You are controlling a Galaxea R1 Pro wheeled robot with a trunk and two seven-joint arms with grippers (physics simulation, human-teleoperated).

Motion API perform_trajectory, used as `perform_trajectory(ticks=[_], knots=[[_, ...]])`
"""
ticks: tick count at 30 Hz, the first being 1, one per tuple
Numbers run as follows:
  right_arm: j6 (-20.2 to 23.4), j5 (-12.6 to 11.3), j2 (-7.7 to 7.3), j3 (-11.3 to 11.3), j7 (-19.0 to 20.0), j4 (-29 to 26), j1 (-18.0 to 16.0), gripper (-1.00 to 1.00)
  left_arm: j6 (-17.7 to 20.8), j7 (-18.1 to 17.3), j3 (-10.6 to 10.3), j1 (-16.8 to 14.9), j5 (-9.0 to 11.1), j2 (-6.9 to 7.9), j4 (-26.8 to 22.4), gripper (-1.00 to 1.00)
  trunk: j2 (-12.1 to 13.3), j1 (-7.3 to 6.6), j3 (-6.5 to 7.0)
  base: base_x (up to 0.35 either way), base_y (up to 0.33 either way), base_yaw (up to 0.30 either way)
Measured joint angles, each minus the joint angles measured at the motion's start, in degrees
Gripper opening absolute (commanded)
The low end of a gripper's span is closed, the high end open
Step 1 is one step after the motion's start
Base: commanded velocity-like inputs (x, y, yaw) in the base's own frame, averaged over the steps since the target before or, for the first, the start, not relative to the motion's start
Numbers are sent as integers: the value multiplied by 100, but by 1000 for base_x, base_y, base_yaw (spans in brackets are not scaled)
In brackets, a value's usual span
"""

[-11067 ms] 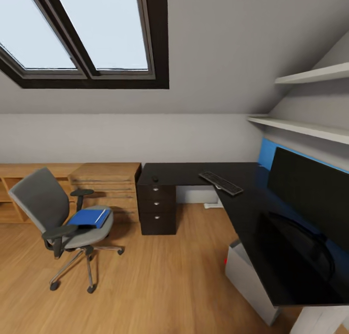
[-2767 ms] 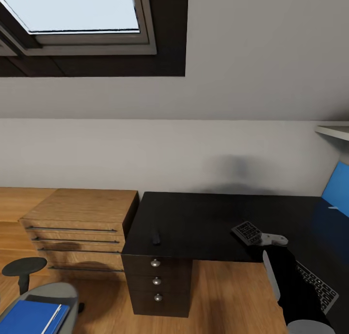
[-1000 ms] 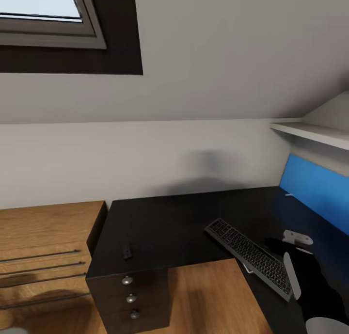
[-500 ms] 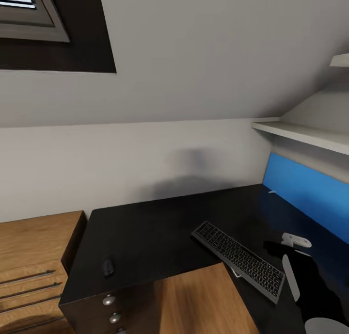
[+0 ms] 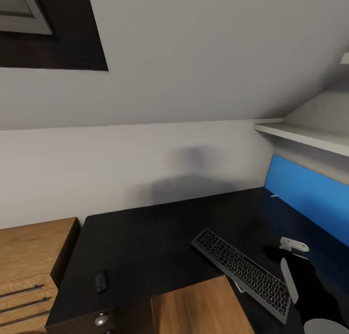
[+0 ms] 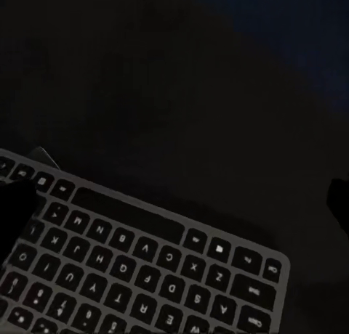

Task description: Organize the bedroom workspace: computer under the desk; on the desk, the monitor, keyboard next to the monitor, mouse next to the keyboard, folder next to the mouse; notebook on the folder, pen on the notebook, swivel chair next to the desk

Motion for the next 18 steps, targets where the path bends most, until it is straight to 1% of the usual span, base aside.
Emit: perform_trajectory(ticks=[6, 12, 18], knots=[[-71, 9, -6, -1, 0, 43, 0, 100, 0, -5, 0, 0, 0, 0, 0, 100, 0, 0, 0, 307, 0, -1], [-91, 13, -8, -2, 0, 55, 0, 100, 4, -2, 0, 0, 0, 0, -1, 100, 0, 1, 0, 255, 0, 0], [-218, 14, -12, 3, 0, 115, 0, 100, 4, -4, -8, 2, -3, -7, -5, 100, 1, 2, 0, 100, 0, 0]])
